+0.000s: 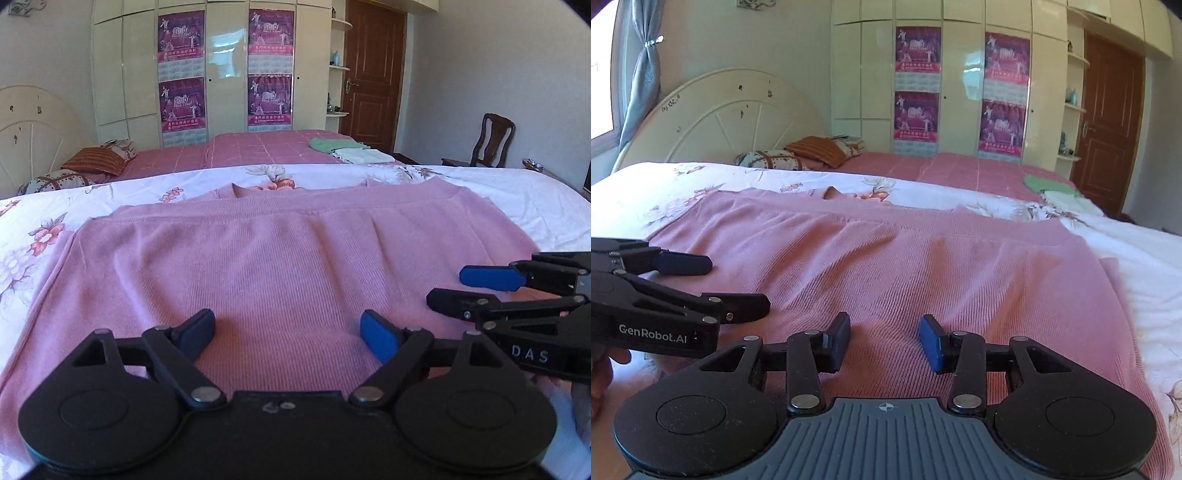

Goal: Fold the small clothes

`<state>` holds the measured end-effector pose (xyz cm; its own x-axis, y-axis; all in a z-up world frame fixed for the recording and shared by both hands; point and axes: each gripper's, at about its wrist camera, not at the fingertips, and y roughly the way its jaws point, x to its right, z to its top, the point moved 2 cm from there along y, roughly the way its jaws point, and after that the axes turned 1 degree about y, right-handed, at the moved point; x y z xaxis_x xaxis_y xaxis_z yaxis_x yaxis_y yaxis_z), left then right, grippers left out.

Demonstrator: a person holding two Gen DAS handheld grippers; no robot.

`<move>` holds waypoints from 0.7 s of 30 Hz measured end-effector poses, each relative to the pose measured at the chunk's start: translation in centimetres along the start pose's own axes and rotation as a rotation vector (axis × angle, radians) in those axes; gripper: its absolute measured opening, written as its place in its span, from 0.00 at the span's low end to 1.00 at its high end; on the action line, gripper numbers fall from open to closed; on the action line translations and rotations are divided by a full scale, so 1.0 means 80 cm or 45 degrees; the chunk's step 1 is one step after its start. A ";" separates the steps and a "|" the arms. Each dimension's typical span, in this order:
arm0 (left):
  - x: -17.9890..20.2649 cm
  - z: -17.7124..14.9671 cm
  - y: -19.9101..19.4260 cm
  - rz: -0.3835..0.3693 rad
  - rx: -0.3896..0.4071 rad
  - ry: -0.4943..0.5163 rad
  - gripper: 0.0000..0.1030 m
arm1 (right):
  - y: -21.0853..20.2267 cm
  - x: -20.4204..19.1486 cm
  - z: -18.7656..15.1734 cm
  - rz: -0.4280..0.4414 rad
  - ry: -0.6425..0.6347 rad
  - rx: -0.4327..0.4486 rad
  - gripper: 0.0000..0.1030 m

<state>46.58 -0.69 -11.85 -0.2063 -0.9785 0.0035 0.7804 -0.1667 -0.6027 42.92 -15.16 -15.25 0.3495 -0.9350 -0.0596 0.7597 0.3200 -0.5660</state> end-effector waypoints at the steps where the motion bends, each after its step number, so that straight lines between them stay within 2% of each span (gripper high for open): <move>1: -0.001 0.002 -0.008 -0.005 0.018 -0.015 0.76 | -0.001 -0.002 -0.001 -0.014 -0.008 -0.004 0.40; 4: -0.006 -0.001 -0.034 0.012 0.077 -0.010 0.79 | -0.023 -0.006 0.007 -0.005 0.019 0.034 0.40; 6: -0.008 -0.013 -0.034 0.014 0.038 -0.009 0.81 | -0.036 -0.012 0.003 -0.001 -0.003 0.055 0.40; 8: -0.007 -0.031 -0.022 0.025 -0.043 0.004 0.84 | -0.033 -0.019 -0.011 0.000 -0.028 -0.002 0.40; 9: -0.005 -0.037 -0.025 0.036 -0.010 0.025 0.84 | -0.027 -0.022 -0.020 -0.016 -0.046 -0.034 0.40; 12: -0.005 -0.031 -0.035 0.062 -0.014 -0.007 0.82 | -0.026 -0.030 -0.029 -0.045 -0.070 -0.009 0.40; 13: -0.007 -0.030 -0.043 0.073 0.001 -0.023 0.78 | -0.026 -0.029 -0.027 -0.044 -0.055 -0.020 0.40; 16: -0.023 -0.033 -0.069 0.121 0.044 -0.052 0.78 | -0.044 -0.020 -0.021 -0.051 0.004 -0.011 0.40; 18: -0.039 -0.039 -0.083 0.160 0.064 -0.067 0.80 | -0.061 -0.011 -0.025 -0.094 0.009 0.002 0.40; 21: -0.066 -0.053 -0.080 0.225 -0.012 -0.114 0.80 | -0.071 0.014 -0.041 -0.166 0.056 -0.035 0.40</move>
<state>40.17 6.08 -11.38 -0.0126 -0.9994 -0.0320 0.7944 0.0094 -0.6074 37.19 -18.52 -14.75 0.2237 -0.9745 -0.0199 0.7818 0.1916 -0.5934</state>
